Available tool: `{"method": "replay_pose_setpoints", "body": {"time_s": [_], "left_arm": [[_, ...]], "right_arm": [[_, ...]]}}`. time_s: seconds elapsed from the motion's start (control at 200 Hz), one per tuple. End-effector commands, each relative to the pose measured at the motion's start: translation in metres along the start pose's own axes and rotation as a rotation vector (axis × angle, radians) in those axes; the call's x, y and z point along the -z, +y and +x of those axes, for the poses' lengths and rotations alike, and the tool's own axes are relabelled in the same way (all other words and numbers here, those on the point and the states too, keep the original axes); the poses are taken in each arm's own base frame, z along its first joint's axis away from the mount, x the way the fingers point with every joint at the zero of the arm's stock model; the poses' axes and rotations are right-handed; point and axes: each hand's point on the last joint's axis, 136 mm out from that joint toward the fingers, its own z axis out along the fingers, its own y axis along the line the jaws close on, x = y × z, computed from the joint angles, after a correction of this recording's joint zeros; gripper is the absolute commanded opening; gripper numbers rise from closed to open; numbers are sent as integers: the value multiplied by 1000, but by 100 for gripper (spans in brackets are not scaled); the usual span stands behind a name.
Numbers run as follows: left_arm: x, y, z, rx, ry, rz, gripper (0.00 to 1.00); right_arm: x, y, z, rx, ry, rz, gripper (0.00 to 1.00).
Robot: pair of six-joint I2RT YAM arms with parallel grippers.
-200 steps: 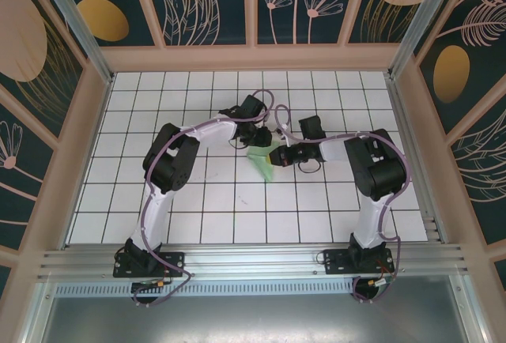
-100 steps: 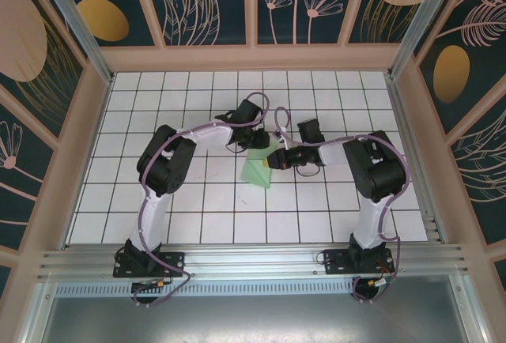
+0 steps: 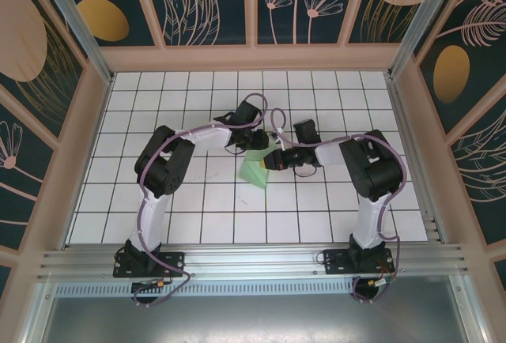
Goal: Fold a paper plane with a square sheet of paper (pick it up from the middle)
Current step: Fold the triangle a second time at the center of the table.
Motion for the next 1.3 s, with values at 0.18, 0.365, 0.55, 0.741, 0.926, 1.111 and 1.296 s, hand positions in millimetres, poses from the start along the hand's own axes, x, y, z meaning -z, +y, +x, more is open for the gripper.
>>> {"method": "replay_pose_setpoints", "body": {"time_s": [0.18,0.365,0.55,0.741,0.926,1.111,1.296], "left_arm": [[10,1,0,43,-28,1,30],[12,2,-2,69,-48,4,30],[14,3,-1,80,-61,3,29],[12,2,3,65,-48,16,28],[12,4,6,62,-48,19,28],[13,2,5,73,-60,28,27],[13,3,5,68,-63,25,27]], "right_arm": [[-8,4,8,-17,2,-13,10],[-8,6,8,-28,-18,8,10],[-6,6,10,-17,-33,51,10],[-8,3,11,-10,-16,41,10],[-3,16,1,45,-37,16,10],[0,14,6,39,-49,38,10],[3,13,6,43,-60,56,10]]}}
